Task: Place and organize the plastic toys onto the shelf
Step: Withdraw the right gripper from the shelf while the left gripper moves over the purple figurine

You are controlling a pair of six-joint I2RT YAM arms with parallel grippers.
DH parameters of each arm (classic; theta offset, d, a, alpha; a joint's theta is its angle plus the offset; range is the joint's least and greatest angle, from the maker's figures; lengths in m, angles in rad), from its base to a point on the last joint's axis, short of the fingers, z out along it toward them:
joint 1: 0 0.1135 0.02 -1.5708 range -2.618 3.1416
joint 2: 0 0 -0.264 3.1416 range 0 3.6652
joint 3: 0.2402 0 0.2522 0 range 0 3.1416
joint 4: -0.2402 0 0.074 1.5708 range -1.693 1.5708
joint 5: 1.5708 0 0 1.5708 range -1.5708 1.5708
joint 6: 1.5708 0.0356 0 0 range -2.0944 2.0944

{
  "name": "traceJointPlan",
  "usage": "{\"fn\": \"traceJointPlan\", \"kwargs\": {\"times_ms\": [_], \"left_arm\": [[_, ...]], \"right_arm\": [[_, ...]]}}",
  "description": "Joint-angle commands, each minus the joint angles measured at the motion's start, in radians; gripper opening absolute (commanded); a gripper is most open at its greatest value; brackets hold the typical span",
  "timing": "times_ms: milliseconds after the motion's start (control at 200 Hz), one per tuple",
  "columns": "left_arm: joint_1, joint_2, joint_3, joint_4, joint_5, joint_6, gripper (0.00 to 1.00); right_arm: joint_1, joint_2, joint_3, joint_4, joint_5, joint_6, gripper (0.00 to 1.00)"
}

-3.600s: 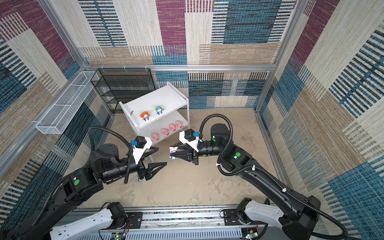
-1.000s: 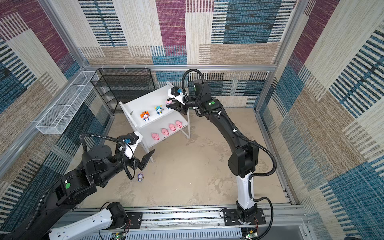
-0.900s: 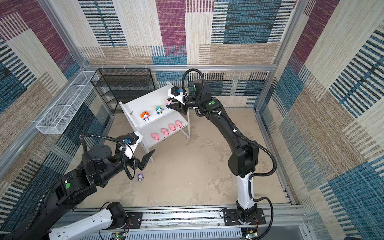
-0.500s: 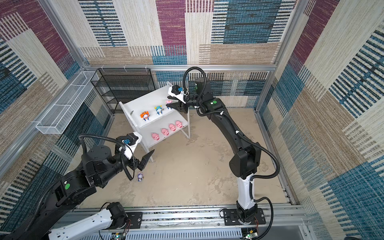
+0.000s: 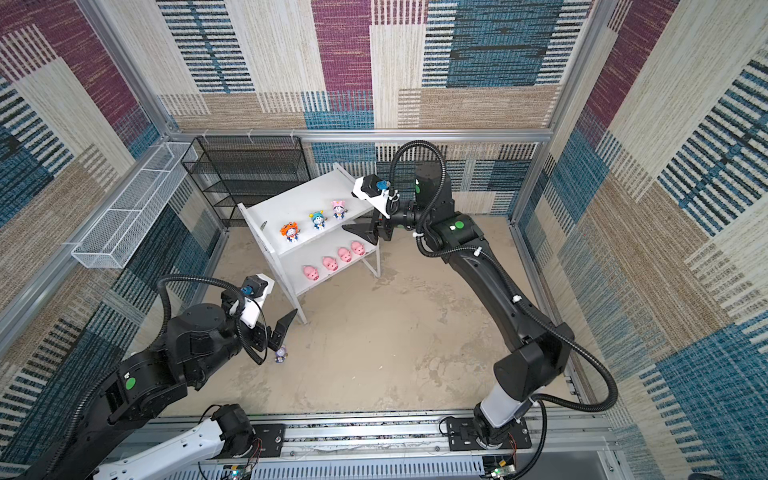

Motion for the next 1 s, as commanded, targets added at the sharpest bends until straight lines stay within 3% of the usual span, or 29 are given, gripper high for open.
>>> {"fn": "traceJointPlan", "kwargs": {"times_ms": [0, 210, 446, 586, 661, 831, 997], "left_arm": [[0.0, 0.021, -0.031, -0.086, -0.098, -0.205, 0.99], [0.003, 0.021, -0.124, -0.147, -0.148, -0.484, 0.99], [0.011, -0.089, -0.279, -0.15, -0.177, -0.731, 0.99], [0.068, -0.049, -0.302, -0.227, -0.163, -0.844, 0.99], [0.126, -0.023, -0.323, -0.198, -0.101, -0.83, 0.99], [0.337, 0.043, -0.387, -0.063, 0.167, -0.762, 0.97], [0.419, 0.142, -0.422, 0.014, 0.28, -0.74, 0.96]], "right_arm": [[0.002, -0.117, -0.174, 0.134, 0.084, 0.135, 1.0], [0.009, -0.403, -0.585, 0.302, 0.158, 0.163, 1.0], [0.009, -0.546, -0.819, 0.296, 0.169, 0.183, 1.0], [0.013, -0.589, -0.941, 0.356, 0.112, 0.263, 1.0], [0.024, -0.608, -0.984, 0.38, 0.105, 0.287, 1.0], [0.07, -0.599, -1.016, 0.372, 0.125, 0.319, 0.99], [0.166, -0.559, -1.043, 0.376, 0.18, 0.358, 0.97]]}}
